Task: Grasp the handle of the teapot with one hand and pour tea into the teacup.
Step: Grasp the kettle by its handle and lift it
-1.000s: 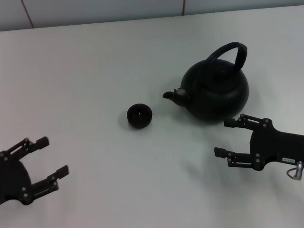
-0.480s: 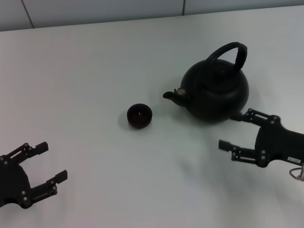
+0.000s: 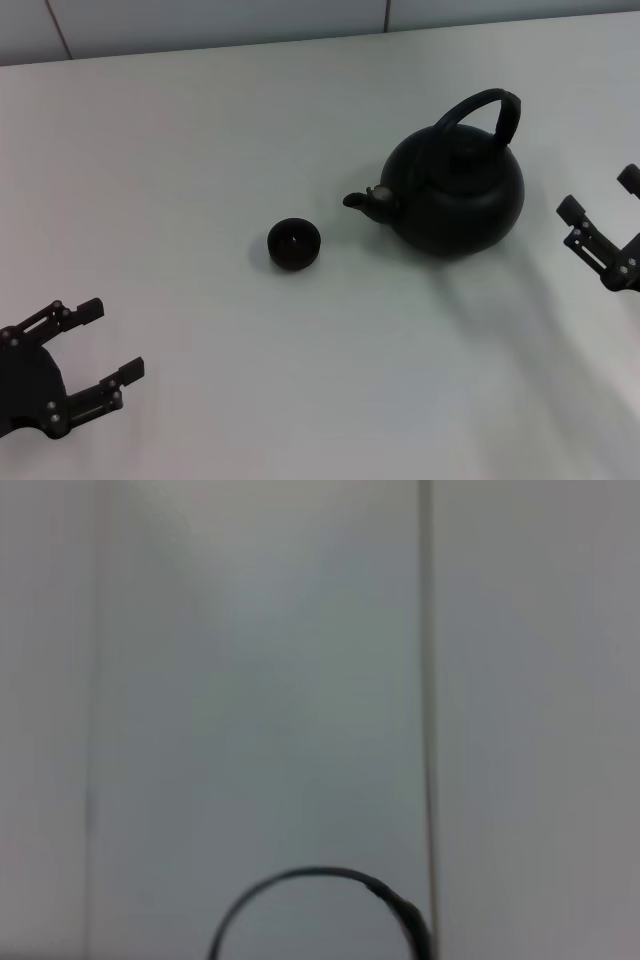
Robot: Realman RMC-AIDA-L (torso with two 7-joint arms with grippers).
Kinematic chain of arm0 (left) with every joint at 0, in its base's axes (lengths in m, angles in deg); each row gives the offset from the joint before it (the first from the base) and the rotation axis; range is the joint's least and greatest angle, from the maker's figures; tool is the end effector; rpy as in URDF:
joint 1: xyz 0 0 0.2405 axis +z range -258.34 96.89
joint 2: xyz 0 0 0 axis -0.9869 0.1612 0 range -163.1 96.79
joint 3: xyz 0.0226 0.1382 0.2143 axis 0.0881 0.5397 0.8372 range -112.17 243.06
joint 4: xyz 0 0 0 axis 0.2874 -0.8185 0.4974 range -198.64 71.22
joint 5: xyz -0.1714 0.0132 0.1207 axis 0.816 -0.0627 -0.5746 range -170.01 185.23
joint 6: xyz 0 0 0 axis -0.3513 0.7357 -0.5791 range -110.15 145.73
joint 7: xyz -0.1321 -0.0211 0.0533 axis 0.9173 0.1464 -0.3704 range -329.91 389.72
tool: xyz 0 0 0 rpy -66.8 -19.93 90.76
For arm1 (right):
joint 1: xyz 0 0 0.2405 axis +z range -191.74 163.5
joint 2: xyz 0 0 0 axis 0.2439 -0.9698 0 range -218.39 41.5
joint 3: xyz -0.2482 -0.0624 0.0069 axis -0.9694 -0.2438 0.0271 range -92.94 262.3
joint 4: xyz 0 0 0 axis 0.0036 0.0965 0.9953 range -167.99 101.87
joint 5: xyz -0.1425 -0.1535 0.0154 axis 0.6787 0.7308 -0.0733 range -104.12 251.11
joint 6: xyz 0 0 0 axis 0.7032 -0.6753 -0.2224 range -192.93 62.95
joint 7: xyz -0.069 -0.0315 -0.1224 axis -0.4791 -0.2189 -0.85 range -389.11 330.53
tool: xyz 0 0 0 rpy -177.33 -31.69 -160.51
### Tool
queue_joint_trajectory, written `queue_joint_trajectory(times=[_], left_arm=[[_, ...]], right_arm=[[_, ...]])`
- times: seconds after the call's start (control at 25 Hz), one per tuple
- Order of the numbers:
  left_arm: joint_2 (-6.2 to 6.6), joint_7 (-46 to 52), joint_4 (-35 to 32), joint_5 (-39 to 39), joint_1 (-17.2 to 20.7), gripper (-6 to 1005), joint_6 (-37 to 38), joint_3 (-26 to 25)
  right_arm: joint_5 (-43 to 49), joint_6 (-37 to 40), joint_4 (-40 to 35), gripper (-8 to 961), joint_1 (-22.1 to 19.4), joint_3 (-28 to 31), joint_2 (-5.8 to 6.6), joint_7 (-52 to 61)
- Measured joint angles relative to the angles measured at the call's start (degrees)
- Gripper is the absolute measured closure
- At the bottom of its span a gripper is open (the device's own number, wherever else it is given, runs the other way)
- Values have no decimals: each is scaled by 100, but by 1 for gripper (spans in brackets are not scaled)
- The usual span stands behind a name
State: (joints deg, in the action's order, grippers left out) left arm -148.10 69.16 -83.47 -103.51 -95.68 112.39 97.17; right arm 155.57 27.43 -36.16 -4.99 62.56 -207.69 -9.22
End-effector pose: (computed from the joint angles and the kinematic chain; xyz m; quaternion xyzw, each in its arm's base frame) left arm -0.3491 0.2212 -0.0032 -0.9258 -0.1230 -0.2689 0.2355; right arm 0.3602 0.2033 -0.0054 -0.7476 0.1918 0.3475 0.5324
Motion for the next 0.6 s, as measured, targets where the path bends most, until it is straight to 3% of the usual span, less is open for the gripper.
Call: queue_joint_trajectory(times=[0.36, 0.6], left_arm=[[-48, 3, -3, 39, 14, 192, 14, 0], [-81, 3, -17, 49, 26, 192, 14, 0]], right_arm=[[-51, -249, -6, 143, 181, 52, 24, -27], [87, -746, -642, 145, 520, -128, 47, 790]])
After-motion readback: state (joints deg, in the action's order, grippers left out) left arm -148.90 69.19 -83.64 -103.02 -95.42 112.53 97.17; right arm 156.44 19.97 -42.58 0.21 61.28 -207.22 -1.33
